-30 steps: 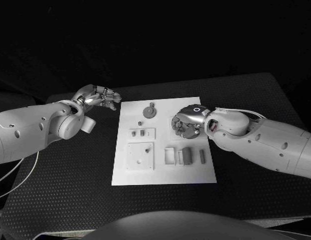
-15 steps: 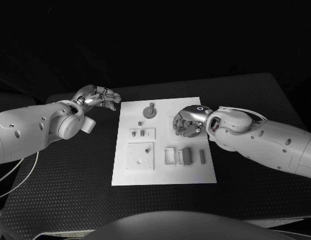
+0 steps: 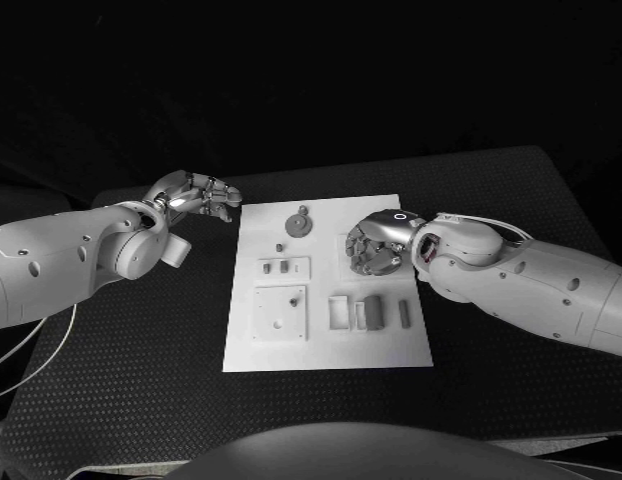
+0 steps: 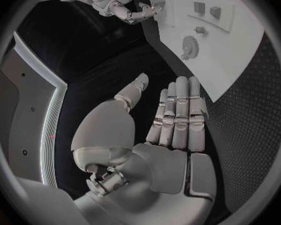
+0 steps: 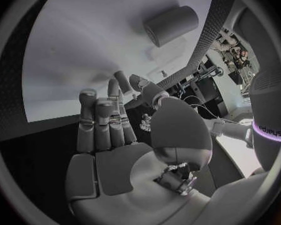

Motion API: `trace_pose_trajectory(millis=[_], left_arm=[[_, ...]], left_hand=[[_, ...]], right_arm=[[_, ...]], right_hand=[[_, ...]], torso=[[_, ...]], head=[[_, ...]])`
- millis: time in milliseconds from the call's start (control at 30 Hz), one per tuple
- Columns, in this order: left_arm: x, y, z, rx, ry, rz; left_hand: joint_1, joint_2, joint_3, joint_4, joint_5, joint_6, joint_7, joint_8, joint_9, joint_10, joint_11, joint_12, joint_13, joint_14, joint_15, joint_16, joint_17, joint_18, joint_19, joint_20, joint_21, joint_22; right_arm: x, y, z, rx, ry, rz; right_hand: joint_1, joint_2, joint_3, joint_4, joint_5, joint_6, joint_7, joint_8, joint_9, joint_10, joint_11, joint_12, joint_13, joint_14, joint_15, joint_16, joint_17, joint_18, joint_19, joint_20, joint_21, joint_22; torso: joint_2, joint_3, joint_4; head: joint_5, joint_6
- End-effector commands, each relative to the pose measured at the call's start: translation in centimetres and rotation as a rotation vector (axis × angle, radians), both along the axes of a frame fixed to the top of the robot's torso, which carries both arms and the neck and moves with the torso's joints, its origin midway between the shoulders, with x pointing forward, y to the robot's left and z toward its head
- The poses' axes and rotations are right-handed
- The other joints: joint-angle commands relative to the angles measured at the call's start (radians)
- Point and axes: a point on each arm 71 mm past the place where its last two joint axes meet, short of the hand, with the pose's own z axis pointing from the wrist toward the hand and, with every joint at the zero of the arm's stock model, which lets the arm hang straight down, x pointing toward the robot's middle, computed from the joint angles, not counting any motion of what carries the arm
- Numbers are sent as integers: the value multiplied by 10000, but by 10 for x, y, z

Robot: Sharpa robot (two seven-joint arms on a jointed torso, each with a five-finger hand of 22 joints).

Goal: Assemble the parts on the task board

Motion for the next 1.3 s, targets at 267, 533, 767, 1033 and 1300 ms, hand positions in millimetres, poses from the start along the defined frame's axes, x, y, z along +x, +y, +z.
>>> trace_pose_trajectory(millis=[267, 533, 767, 1033, 1300], left_arm=[[0, -2, 1, -131, 15, -130], [1, -3, 1, -142, 21, -160], [1, -3, 0, -138, 33, -160], [1, -3, 0, -136, 50, -166], [1, -3, 0, -139, 54, -175]], left_hand=[[-88, 19, -70, -10, 21, -95, -10, 6, -10, -94, 1, -7, -18, -76, 8, -43, 11, -42, -63, -14, 13, -19], [-87, 26, -69, -8, 21, -96, -9, 8, -10, -94, 2, -5, -21, -76, 9, -45, 13, -42, -64, -13, 14, -22], [-88, 35, -68, -5, 21, -96, -9, 11, -10, -93, 2, -3, -23, -75, 9, -47, 14, -42, -64, -12, 15, -25], [-88, 42, -68, -5, 21, -97, -8, 13, -10, -93, 2, -1, -26, -75, 10, -49, 16, -42, -64, -12, 17, -28], [-91, 44, -70, -4, 20, -100, -7, 15, -10, -92, 2, 0, -29, -74, 10, -51, 18, -42, -65, -10, 17, -32]], right_arm=[[-1, 5, 2, -290, -689, 255], [-2, 11, 2, -250, -767, 478], [-2, 12, 2, -388, -823, 593], [-3, 12, 0, -543, -797, 662], [-2, 14, 2, -381, -1005, 581]], right_hand=[[-37, -65, -200, 173, -2, -15, -21, 35, 82, 41, -47, 84, 124, -24, -20, -36, 11, 461, -51, -30, -15, 164], [-79, 38, -333, 411, 5, 309, -187, 198, 189, 270, -204, 412, 574, 54, -169, -29, 3, 461, -9, -60, -4, 163], [-90, 256, -316, 580, 10, 677, -346, 341, 253, 541, -358, 640, 859, 158, -317, -31, -10, 461, 59, -122, 43, 177], [263, 393, -335, 43, 6, 890, -433, 375, 293, 657, -436, 780, 1172, 229, -403, -59, -22, 461, 62, -166, 98, 190], [204, 399, -426, -368, 16, 903, -428, 330, 303, 623, -443, 775, 1317, 237, -398, -84, -24, 461, 58, -148, 98, 176]], torso=[[1, -6, 5], [2, -10, 13], [2, -10, 10], [3, -3, 9], [2, 2, 8]], head=[[-24, -1], [-36, 9], [-42, 8], [-51, -2], [-58, -5]])
